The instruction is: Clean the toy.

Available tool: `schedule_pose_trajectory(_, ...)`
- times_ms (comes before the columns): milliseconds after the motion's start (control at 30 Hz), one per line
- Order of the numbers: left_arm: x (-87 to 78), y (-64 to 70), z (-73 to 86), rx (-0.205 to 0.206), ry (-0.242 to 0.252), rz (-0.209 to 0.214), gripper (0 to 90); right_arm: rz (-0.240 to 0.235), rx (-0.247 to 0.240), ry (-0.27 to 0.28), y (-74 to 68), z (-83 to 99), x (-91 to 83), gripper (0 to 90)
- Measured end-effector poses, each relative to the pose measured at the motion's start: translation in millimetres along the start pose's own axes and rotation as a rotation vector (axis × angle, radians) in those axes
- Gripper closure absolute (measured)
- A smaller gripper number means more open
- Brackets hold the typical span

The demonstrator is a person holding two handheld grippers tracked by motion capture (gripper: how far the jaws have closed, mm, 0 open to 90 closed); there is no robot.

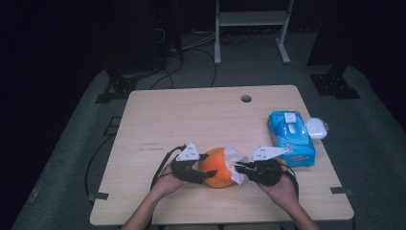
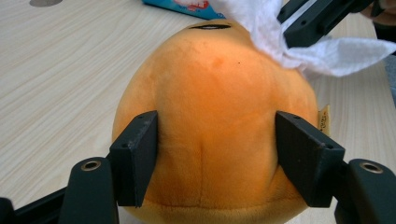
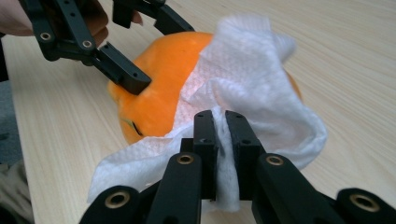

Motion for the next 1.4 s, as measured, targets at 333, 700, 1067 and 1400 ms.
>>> schedule_pose_trajectory(333, 2.9, -2.5, 0.2, -0.023, 0.009, -0.005, 31.5, -0.093, -0.094, -0.023, -43.7, -5.4, 17.2, 83.0)
schedule_pose_trajectory(700, 5.2, 5.5, 1.4, 0.017, 0.007, 0.013, 31.6, -0.014, 0.039, 0.025, 3.0, -2.3, -2.6, 83.0)
schedule_pose_trajectory(1067, 6.4, 13.8, 1.6, 0.086, -0.002, 0.005, 31.9, 0.021, 0.036, 0.008, 15.1, -1.1, 1.6, 82.9)
schedule_pose_trajectory(1400, 8.8, 23.6, 0.4, 0.186, -0.023, 0.002, 32.6, -0.062, 0.012, 0.042, -11.6, -12.7, 0.5, 82.8)
Point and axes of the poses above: each handheld gripper's, and its own axes: x roughly forward along the jaws, z roughly out of its underside, y roughly to its right, the point moved 10 cm from there along x, roughly forward along the jaws, and after that the axes turned 3 degrees about -y, right-handed, at the moved point
